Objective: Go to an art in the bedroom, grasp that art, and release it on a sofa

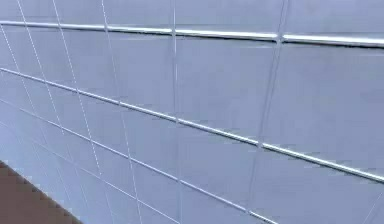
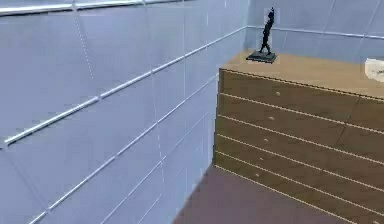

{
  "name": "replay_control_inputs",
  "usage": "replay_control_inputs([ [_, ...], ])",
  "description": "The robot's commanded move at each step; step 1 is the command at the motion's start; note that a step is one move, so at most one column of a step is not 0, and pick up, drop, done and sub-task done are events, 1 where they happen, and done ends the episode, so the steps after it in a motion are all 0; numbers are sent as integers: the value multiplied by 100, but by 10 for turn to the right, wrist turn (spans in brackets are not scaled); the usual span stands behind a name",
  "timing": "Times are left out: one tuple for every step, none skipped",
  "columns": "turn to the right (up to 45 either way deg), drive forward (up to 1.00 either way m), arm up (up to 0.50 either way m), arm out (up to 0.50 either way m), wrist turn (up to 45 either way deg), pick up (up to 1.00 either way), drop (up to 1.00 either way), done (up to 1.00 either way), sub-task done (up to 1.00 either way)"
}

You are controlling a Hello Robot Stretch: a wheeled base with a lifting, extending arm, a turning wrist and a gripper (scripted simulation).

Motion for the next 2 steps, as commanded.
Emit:
replay_control_inputs([
  [-450, 0, 0, 0, 0, 0, 0, 0, 0],
  [-450, 0, 0, 0, 0, 0, 0, 0, 0],
])
